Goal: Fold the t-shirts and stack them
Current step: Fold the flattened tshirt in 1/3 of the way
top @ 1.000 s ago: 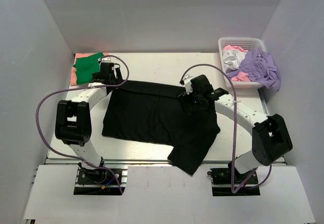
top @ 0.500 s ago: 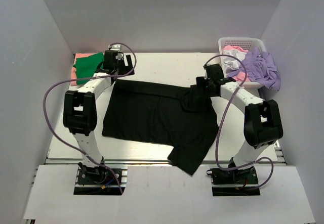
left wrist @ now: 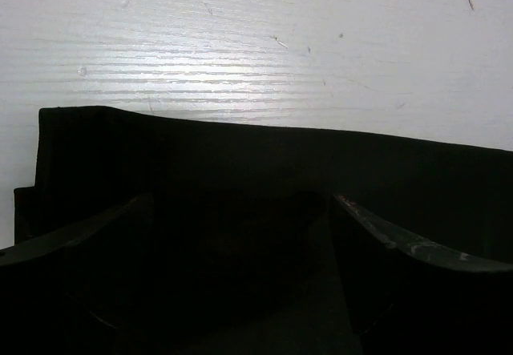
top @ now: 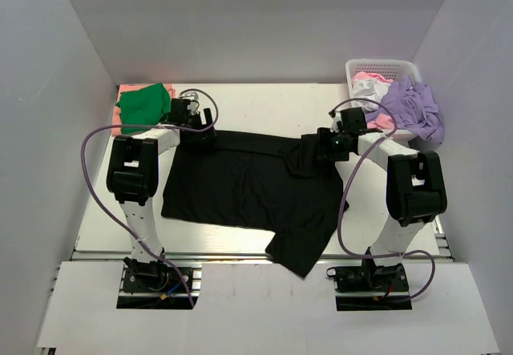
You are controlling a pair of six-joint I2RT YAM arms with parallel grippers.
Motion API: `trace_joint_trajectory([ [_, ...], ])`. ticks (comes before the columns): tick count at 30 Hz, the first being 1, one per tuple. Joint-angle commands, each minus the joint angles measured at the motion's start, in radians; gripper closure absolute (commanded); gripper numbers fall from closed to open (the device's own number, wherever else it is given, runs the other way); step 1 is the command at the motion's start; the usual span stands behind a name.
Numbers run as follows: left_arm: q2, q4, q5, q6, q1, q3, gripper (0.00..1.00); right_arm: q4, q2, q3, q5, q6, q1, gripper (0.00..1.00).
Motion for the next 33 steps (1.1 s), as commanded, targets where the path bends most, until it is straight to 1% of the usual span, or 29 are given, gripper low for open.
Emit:
trace_joint_trajectory([
  [1,-0.032,-0.039,-0.018,-0.01,0.006,-0.055,0.0,0.049,0.021,-0.023,-0.122,0.004,-0.018,0.31],
  [4,-0.02,-0.065,-0.031,-0.001,0.006,-0.043,0.0,0.075,0.02,-0.041,-0.154,-0.007,-0.028,0.34],
  [6,-0.01,-0.065,-0.031,-0.001,0.006,-0.043,0.0,0.098,0.02,-0.055,-0.153,-0.01,-0.031,0.34],
  [7,-0.01,-0.065,-0.043,-0.001,0.006,-0.043,0.0,0.101,0.018,-0.056,-0.148,-0.01,-0.031,0.38],
  [8,-0.01,-0.065,-0.043,-0.001,0.006,-0.043,0.0,0.1,0.02,-0.056,-0.15,-0.013,-0.031,0.43],
  [9,-0.01,-0.065,-0.043,-0.001,0.006,-0.043,0.0,0.103,0.02,-0.058,-0.159,-0.011,-0.034,0.52],
  [10,-0.01,-0.065,-0.055,-0.001,0.006,-0.043,0.0,0.105,0.015,-0.058,-0.168,-0.016,-0.034,0.62],
  [11,-0.02,-0.065,-0.064,-0.001,0.006,-0.043,0.0,0.117,0.012,-0.059,-0.185,-0.016,-0.034,0.75],
  [14,-0.02,-0.074,-0.077,-0.01,0.006,-0.054,0.0,0.1,-0.015,-0.061,-0.18,-0.001,-0.034,0.92],
  [16,-0.029,-0.074,-0.077,-0.01,0.006,-0.054,0.0,0.086,-0.044,-0.064,-0.165,0.004,-0.032,1.0],
  [18,-0.038,-0.074,-0.086,-0.01,0.006,-0.063,0.0,0.043,-0.069,-0.07,-0.136,0.033,-0.031,1.0],
  [22,-0.038,-0.074,-0.095,-0.01,0.006,-0.063,0.0,-0.029,-0.158,-0.081,-0.148,0.111,-0.031,1.0],
  [28,-0.066,-0.074,-0.095,-0.01,0.006,-0.084,0.0,-0.055,-0.311,-0.144,-0.171,0.211,-0.031,1.0],
  [29,-0.066,-0.074,-0.095,-0.01,0.006,-0.084,0.0,-0.055,-0.318,-0.153,-0.171,0.263,-0.031,1.0],
  [31,-0.066,-0.074,-0.095,-0.01,0.006,-0.094,0.0,-0.049,-0.362,-0.21,-0.16,0.297,-0.029,1.0],
  [32,-0.075,-0.074,-0.095,-0.01,0.006,-0.094,0.0,-0.034,-0.368,-0.225,-0.157,0.352,-0.028,1.0],
  [33,-0.075,-0.074,-0.095,-0.01,0.006,-0.094,0.0,-0.015,-0.386,-0.272,-0.153,0.366,-0.025,1.0],
])
